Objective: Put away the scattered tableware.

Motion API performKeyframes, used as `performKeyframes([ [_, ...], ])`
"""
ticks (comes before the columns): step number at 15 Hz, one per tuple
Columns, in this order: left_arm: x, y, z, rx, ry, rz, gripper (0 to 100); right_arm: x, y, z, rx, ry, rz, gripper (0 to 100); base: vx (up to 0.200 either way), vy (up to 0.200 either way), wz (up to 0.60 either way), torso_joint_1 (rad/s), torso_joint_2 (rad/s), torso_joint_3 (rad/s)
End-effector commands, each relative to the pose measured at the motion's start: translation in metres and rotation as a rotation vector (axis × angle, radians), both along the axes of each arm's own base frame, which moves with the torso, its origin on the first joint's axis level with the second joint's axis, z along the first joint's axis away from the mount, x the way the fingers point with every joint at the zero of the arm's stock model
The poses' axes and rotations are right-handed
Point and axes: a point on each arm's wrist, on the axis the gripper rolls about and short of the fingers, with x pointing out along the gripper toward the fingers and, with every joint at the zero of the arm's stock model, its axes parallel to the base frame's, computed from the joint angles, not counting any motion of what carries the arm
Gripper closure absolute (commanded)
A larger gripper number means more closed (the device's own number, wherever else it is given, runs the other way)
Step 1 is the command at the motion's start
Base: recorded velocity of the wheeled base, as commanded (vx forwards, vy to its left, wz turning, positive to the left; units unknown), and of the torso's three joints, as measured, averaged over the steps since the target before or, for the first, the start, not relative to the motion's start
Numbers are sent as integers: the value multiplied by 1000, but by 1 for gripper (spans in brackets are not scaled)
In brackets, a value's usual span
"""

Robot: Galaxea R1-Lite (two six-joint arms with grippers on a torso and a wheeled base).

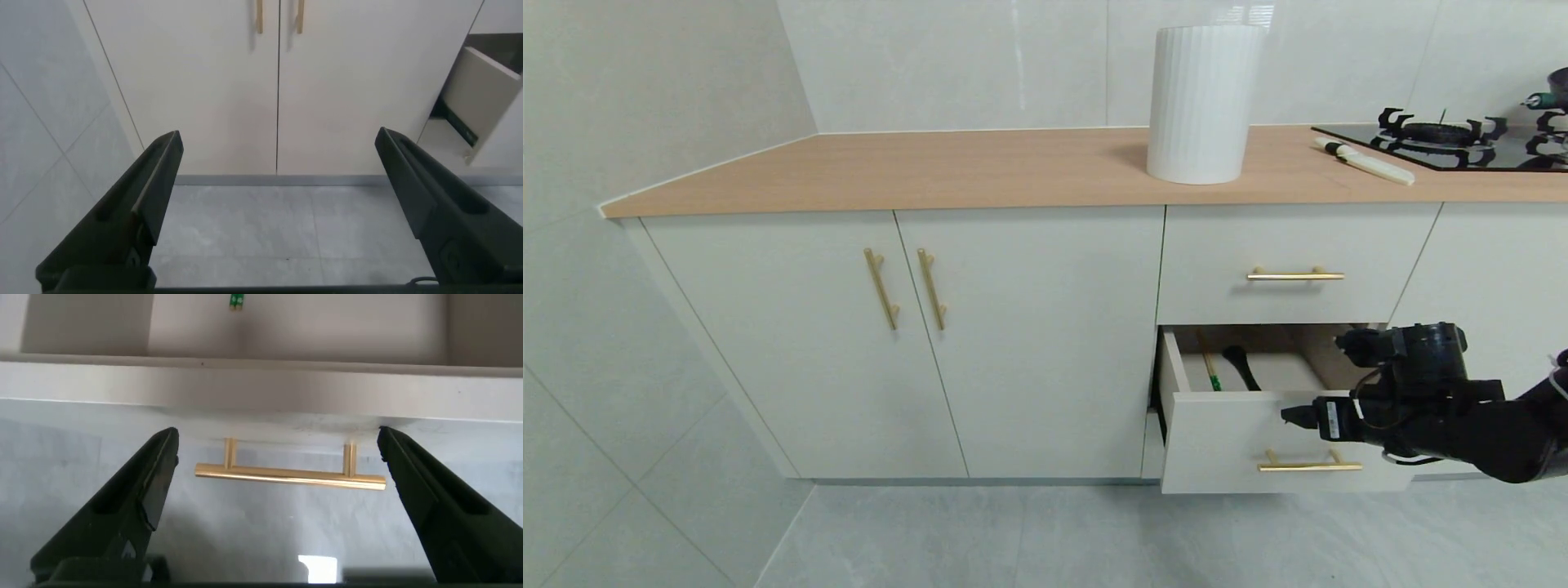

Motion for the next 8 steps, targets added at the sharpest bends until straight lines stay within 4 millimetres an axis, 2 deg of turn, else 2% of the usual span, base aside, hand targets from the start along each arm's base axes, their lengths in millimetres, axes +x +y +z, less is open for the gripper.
performKeyframes([
  [1,0,0,0,0,0,1,0,24,0,-12,-1,1,-3,0,0,0,0,0,0,0],
  [8,0,0,0,0,0,1,0,75,-2,-17,3,-82,-19,0,0,0,0,0,0,0],
])
